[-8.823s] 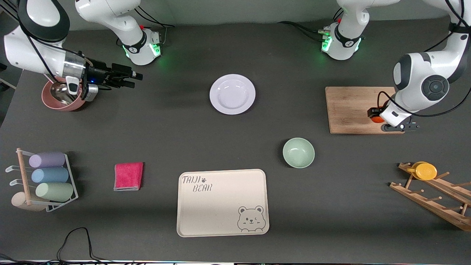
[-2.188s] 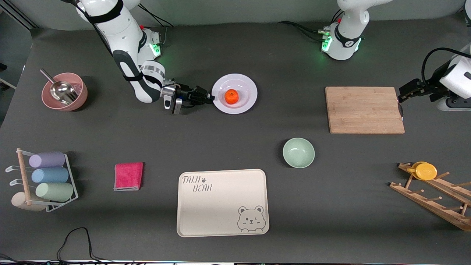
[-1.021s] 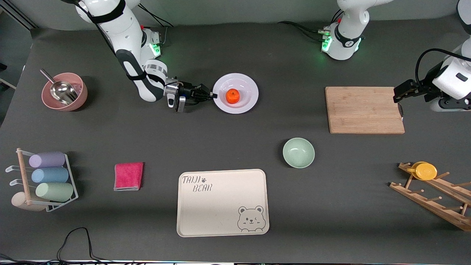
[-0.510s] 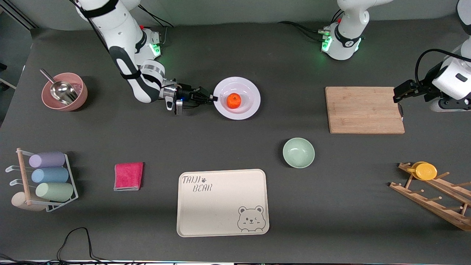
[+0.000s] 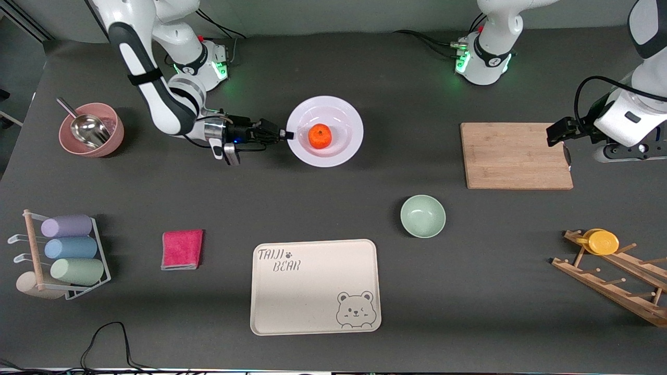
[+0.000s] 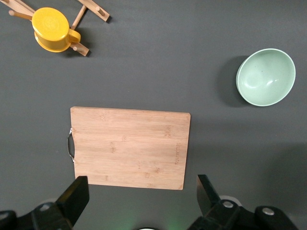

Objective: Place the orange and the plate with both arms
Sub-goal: 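Slide the plate with the orange onto the bear tray, right gripper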

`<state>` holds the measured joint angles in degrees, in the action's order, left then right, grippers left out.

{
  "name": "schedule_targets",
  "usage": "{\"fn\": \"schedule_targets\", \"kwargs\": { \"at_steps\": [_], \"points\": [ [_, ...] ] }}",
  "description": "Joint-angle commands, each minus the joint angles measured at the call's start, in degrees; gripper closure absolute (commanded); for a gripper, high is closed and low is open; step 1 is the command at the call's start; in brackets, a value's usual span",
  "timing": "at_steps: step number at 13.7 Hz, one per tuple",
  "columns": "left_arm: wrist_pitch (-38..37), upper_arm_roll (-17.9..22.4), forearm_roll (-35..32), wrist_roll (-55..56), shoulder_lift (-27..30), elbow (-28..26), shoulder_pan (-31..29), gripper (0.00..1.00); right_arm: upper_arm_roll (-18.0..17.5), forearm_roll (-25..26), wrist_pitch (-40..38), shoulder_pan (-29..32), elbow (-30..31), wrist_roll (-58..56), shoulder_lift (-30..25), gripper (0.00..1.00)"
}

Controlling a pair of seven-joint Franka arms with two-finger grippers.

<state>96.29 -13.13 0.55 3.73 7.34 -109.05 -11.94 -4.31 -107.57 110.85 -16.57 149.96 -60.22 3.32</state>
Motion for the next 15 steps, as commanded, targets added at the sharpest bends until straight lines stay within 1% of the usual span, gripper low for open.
{"fn": "schedule_targets", "kwargs": {
  "at_steps": [1, 2, 3, 4, 6, 7, 9, 10, 12, 15],
  "points": [
    [0.0, 0.3, -1.1, 1.5, 0.4, -0.4, 0.8, 0.0, 2.6, 3.2, -4.4, 0.6, 1.6, 4.6, -4.8, 1.0],
    [0.1, 0.3, -1.1, 1.5, 0.3, -0.6, 1.1, 0.0, 3.4, 3.7, -5.2, 0.6, 1.4, 5.6, -4.9, 1.0],
    [0.3, 0.3, -1.1, 1.7, 0.3, -0.7, 1.3, 0.0, 4.5, 5.4, -5.3, 0.9, 0.6, 6.3, -4.5, 1.0],
    [0.5, 0.3, -1.1, 2.1, 0.3, -0.8, 1.6, 0.0, 4.9, 7.5, -5.2, 1.9, -1.8, 6.8, -2.9, 1.0],
    [0.7, 0.3, -1.1, 2.7, 0.2, -1.1, 1.7, 0.0, 5.1, 11.6, -5.2, 4.0, -7.7, 6.9, 2.1, 1.0],
    [0.8, 0.3, -1.1, 2.8, 0.0, -1.0, 1.7, 0.0, 5.2, 12.5, -5.2, 4.7, -10.7, 7.0, 4.7, 1.0],
    [1.0, 0.3, -1.1, 3.1, -0.3, -1.0, 2.2, 0.0, 5.9, 14.0, -5.3, 5.6, -18.1, 9.3, 10.1, 1.0],
    [1.6, 0.3, -1.1, 3.5, -0.4, -1.2, 2.4, 0.0, 6.7, 14.9, -5.2, 5.6, -22.8, 10.8, 13.3, 1.0],
    [2.9, 0.3, -1.1, 5.4, -0.5, -1.1, 2.3, 0.0, 8.0, 15.1, -5.4, 5.7, -31.9, 12.4, 20.6, 1.0],
    [3.3, 0.3, -1.1, 5.9, -0.8, -1.1, 2.4, 0.0, 8.0, 15.1, -5.4, 7.1, -44.5, 17.0, 28.9, 1.0]
  ]
}}
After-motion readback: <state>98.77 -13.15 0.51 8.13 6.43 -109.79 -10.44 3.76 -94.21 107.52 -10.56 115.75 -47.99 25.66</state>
